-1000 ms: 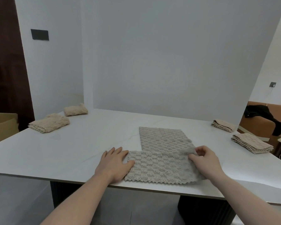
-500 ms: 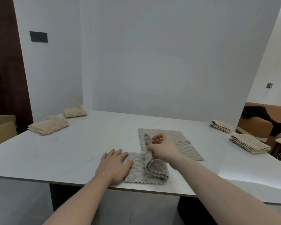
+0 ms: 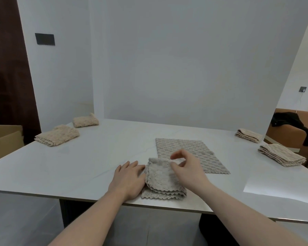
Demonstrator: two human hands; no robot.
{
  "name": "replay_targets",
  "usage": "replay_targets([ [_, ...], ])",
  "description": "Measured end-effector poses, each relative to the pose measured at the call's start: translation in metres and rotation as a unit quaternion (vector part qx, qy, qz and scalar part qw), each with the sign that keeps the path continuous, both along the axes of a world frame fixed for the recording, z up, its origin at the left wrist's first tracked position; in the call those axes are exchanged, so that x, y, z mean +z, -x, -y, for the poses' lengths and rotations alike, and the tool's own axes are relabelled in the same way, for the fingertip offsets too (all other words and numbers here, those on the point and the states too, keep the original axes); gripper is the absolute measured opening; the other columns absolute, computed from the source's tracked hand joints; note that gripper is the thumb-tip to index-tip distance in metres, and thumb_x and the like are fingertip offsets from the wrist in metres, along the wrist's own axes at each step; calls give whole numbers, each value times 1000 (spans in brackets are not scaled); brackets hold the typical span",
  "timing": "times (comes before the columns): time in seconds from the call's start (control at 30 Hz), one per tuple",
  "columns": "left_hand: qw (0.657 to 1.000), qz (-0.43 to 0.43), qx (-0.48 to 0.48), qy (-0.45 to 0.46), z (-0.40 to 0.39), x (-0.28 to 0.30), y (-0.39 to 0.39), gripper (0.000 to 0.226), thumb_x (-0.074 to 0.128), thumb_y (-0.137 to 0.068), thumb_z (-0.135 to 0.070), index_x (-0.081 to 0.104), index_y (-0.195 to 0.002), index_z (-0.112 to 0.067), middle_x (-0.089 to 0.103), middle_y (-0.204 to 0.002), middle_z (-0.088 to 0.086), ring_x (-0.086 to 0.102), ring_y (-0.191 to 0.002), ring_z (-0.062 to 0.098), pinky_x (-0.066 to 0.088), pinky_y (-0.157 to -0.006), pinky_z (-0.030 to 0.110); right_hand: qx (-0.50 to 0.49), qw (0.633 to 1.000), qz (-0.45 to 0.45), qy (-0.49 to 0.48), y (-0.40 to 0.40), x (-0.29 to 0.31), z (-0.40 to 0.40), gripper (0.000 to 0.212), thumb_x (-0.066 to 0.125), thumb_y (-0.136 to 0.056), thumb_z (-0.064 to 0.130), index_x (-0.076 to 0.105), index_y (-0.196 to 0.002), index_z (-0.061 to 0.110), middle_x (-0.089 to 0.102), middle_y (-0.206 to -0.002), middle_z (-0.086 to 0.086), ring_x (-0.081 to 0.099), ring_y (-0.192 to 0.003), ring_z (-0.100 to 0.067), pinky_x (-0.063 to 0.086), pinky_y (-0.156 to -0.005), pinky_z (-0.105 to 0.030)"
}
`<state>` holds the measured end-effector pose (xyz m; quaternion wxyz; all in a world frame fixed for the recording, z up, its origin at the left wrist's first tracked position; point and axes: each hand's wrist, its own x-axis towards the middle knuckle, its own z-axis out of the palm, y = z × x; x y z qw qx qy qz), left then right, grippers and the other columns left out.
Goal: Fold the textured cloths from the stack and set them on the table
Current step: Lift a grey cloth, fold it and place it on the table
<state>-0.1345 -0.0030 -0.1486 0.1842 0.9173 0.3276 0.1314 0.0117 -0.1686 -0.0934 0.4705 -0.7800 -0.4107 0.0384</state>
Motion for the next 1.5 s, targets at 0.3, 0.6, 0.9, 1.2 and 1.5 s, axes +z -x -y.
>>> replay_targets([
  [0.3,981,170,2,88,0,6,4,22,51,-94,-51,68,-101,-39,59,-120,-23,57,-114,4,46,-101,37,-100,994,-32,28,-28,-44,34,23,64,-91,55,64,-95,32,69,-93,13,65,-83,-4,51,-77,-30],
  [0.6,976,209,-31,57,5,4,4,18,77,-82,-48,73,-73,-33,61,-107,-26,56,-107,-6,43,-90,23,-75,992,43,86,-25,-45,32,51,54,-87,73,66,-71,27,67,-72,6,62,-74,-6,49,-70,-31],
  [0.9,981,186,-11,59,6,4,6,21,79,-71,-43,63,-73,-29,62,-89,-14,57,-91,3,47,-83,32,-67,992,57,94,-25,-47,33,43,66,-76,72,69,-88,32,65,-74,10,61,-73,-3,47,-66,-25],
  [1.2,997,64,42,-12,3,1,-1,53,46,-89,-74,62,-123,-37,53,-132,-13,44,-130,16,34,-108,37,-55,992,55,96,-31,-51,31,36,72,-78,63,66,-80,27,65,-73,9,61,-72,-7,50,-68,-28],
  [1.5,993,107,-38,35,-2,1,2,30,52,-84,-69,55,-97,-43,55,-103,-32,48,-105,0,39,-92,29,-24,991,71,107,-39,-55,30,28,69,-78,61,63,-83,34,63,-83,19,57,-82,-1,43,-72,-23],
])
